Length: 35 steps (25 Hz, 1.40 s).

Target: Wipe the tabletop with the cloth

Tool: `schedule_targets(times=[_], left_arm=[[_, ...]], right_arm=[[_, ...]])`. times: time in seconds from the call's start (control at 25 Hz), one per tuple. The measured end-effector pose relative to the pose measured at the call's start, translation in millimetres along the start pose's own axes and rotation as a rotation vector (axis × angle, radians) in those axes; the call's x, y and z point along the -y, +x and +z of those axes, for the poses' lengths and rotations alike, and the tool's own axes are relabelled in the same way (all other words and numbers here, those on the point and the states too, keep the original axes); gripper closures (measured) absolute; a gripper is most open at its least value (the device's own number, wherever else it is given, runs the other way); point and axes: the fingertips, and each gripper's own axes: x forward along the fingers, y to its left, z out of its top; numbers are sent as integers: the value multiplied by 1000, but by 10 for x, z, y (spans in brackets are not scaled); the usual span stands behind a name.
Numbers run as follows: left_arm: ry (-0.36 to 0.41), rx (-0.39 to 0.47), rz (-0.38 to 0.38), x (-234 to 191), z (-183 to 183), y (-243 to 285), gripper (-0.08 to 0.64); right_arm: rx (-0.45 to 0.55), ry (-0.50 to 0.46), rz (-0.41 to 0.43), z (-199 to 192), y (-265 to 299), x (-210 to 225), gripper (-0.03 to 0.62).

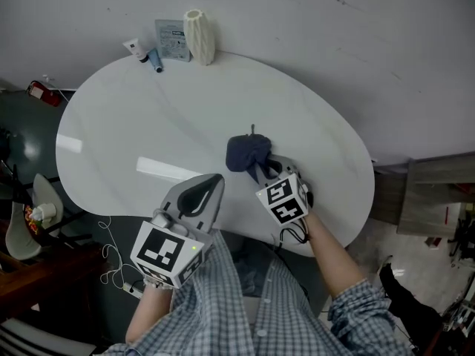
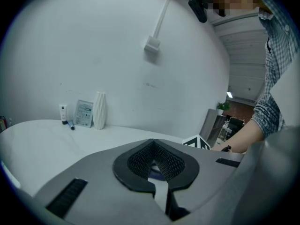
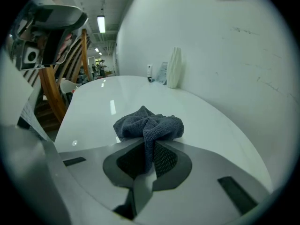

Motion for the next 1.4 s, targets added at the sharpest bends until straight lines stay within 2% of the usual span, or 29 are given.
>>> schedule_targets(times=[0.32,0.56,1.0,1.4], left_arm=[[5,8,-21,242,-114,-131,554],[35,12,-57,465,-148,-144,554],[82,-4,-147,912,-222,-75,554],[113,-18,-232,1258,-229,98,554]], right_arm=[[0,-48,84,-269,-290,-569,569],[-10,-53,101,-526,-550,-852,569],[-28,-7,10,-1108,-1106,-1060,569],[-95,128,-146,-1743,-1674,-809,569]])
